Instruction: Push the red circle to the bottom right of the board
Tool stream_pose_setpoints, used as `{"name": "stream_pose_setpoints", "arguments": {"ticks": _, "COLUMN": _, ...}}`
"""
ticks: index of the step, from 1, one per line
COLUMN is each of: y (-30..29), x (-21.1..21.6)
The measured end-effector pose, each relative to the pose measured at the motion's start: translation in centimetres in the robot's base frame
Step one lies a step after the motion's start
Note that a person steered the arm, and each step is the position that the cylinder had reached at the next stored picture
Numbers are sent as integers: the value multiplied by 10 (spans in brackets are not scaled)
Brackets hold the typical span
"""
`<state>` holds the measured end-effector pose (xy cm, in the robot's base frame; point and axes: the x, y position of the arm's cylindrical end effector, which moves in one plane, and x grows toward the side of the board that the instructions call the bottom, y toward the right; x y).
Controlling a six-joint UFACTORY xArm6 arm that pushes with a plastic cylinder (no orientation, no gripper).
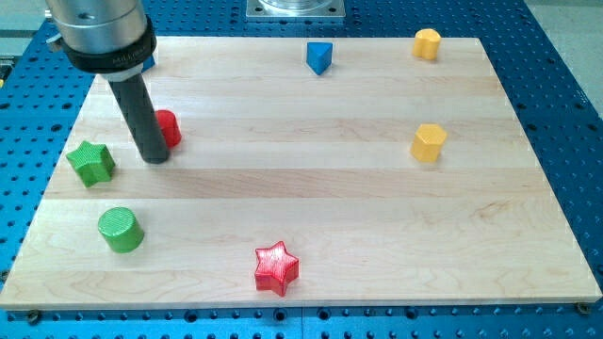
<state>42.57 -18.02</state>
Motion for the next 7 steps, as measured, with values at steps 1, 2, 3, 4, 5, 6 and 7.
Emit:
{"name": "stream_pose_setpoints", "arguments": {"ticks": 1, "y": -18, "x": -23}}
{"name": "stream_pose_setpoints", "arguments": {"ticks": 2, "y": -30, "x": -54}}
{"name": "stream_pose_setpoints", "arguments": {"ticks": 3, "y": 64, "x": -61}}
{"name": "stream_pose_setpoints", "arguments": {"ticks": 4, "y": 166, "x": -29}}
{"name": "stream_pose_setpoints", "arguments": {"ticks": 5, "y": 170, "x": 17}}
{"name": "stream_pose_setpoints", "arguments": {"ticks": 6, "y": 161, "x": -18}}
{"name": "stream_pose_setpoints", "arguments": {"ticks": 7, "y": 156, "x": -62}}
